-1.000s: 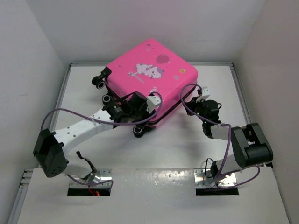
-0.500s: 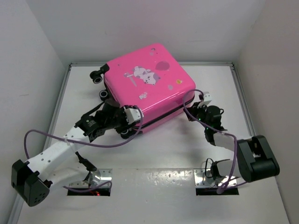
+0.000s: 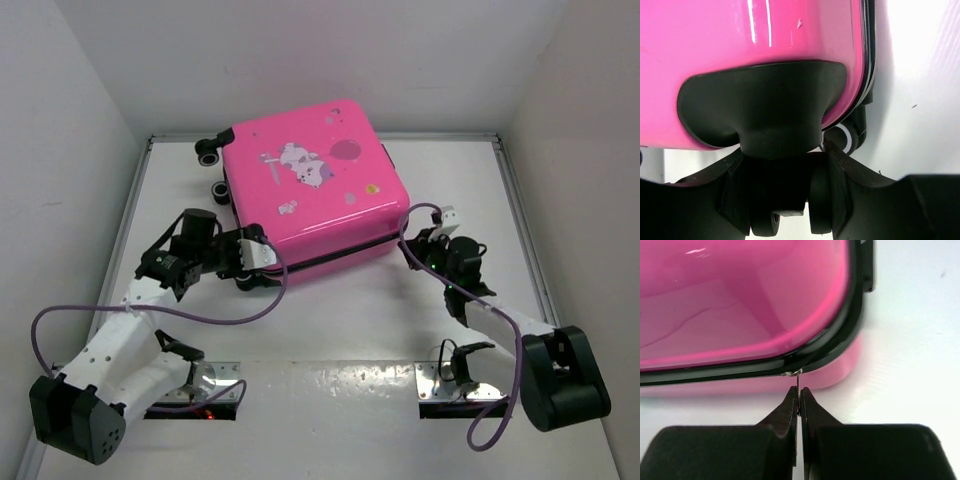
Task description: Pack the luggage
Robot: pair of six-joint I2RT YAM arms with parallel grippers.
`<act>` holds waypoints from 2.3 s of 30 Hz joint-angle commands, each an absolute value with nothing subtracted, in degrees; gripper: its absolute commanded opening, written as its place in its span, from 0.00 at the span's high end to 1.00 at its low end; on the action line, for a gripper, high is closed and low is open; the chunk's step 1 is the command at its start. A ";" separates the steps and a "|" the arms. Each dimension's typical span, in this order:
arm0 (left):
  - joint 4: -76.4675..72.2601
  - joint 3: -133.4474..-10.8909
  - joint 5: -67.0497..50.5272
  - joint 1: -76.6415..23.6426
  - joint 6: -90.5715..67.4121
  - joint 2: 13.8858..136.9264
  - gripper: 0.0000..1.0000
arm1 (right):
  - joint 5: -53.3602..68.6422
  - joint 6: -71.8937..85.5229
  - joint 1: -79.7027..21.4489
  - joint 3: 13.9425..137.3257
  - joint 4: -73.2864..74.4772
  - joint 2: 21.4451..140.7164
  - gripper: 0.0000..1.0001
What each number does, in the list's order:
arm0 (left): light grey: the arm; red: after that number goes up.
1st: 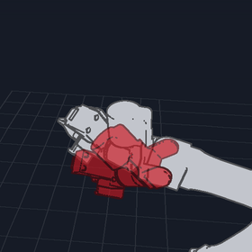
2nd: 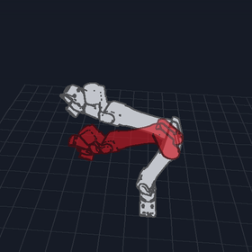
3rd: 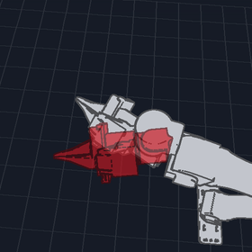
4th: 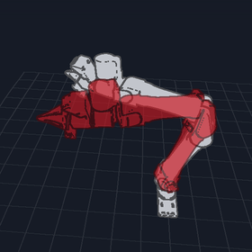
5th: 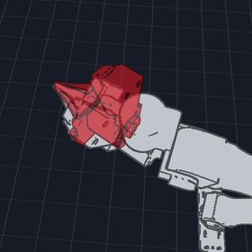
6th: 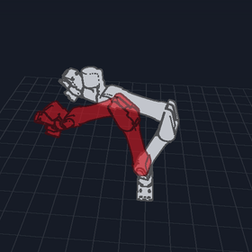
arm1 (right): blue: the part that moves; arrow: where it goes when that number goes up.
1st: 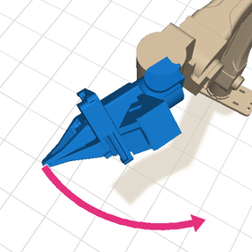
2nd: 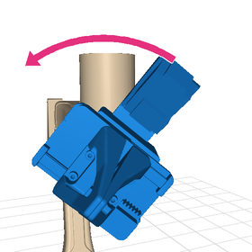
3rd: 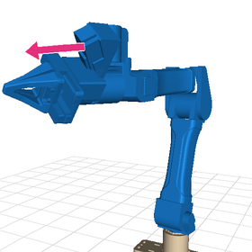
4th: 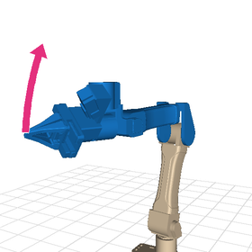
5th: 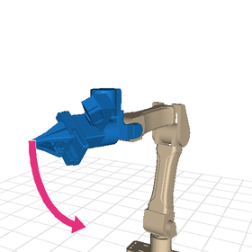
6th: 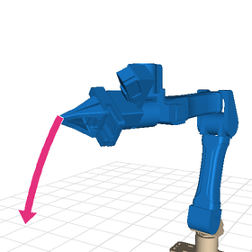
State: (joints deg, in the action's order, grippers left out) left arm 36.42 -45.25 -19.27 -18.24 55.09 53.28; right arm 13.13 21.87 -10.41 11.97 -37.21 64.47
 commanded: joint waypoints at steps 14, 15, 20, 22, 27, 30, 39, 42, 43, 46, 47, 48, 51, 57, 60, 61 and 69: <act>41.58 -42.80 -22.32 5.00 95.33 69.24 1.00 | 12.48 15.29 -0.35 20.37 -46.75 76.10 1.00; 41.57 -43.59 -22.93 5.79 96.41 70.39 1.00 | 12.65 15.38 -0.35 21.35 -48.58 78.72 1.00; 39.02 -47.19 -26.54 10.89 103.44 76.89 1.00 | 14.06 14.68 -0.79 31.79 -50.01 88.85 1.00; 38.32 -48.25 -28.46 11.95 106.95 79.79 1.00 | 14.68 14.68 -1.84 33.57 -50.10 91.82 1.00; 37.09 -50.36 -29.62 13.01 111.53 83.40 1.00 | 14.76 13.62 -3.16 39.54 -52.29 97.63 1.00; 37.09 -50.36 -29.62 13.01 114.86 83.41 1.00 | 15.91 14.68 -2.46 43.31 -54.75 103.51 1.00; 32.28 -51.50 -31.01 10.72 107.16 80.17 1.00 | 17.48 18.28 -1.49 61.51 -55.46 119.17 1.00; 23.94 -52.46 -31.64 9.58 90.66 76.39 0.22 | 18.89 18.11 -2.37 61.53 -55.46 118.57 1.00; 21.82 -53.43 -31.64 8.80 85.83 75.51 0.13 | 19.07 17.84 -2.81 60.22 -55.37 117.69 1.00; 7.63 -57.03 -24.29 5.90 58.78 71.29 0.00 | 19.95 17.84 -4.22 57.32 -54.84 114.97 1.00; 5.04 -58.61 -20.60 5.37 45.75 71.28 0.00 | 19.95 17.41 -5.00 56.78 -54.84 114.44 1.00; 3.88 -64.10 -13.00 5.36 39.61 71.28 0.00 | 19.95 17.32 -5.79 55.39 -54.41 112.95 1.00; 12.09 -82.16 -2.67 7.20 17.11 76.27 0.00 | 19.95 17.14 -8.51 53.45 -53.88 110.58 1.00; 49.29 -107.13 -7.28 15.90 -12.24 91.66 0.00 | 19.16 15.21 -13.70 52.03 -53.26 108.72 1.00; 48.97 -101.36 -10.01 18.97 -21.14 90.18 0.00 | 18.46 14.94 -15.99 53.25 -52.12 109.07 1.00; 48.00 -98.55 -9.15 18.98 -24.05 89.57 0.00 | 18.46 14.85 -16.61 53.61 -51.68 109.16 1.00; 46.58 -96.60 -8.53 14.95 -40.77 93.25 0.00 | 17.93 12.75 -18.54 56.86 -48.87 109.69 1.00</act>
State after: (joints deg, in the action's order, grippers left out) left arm 46.26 -97.10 -8.84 18.02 -30.81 93.71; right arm 11.31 13.04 -14.46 53.67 -48.71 111.02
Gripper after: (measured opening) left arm 0.997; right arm 0.003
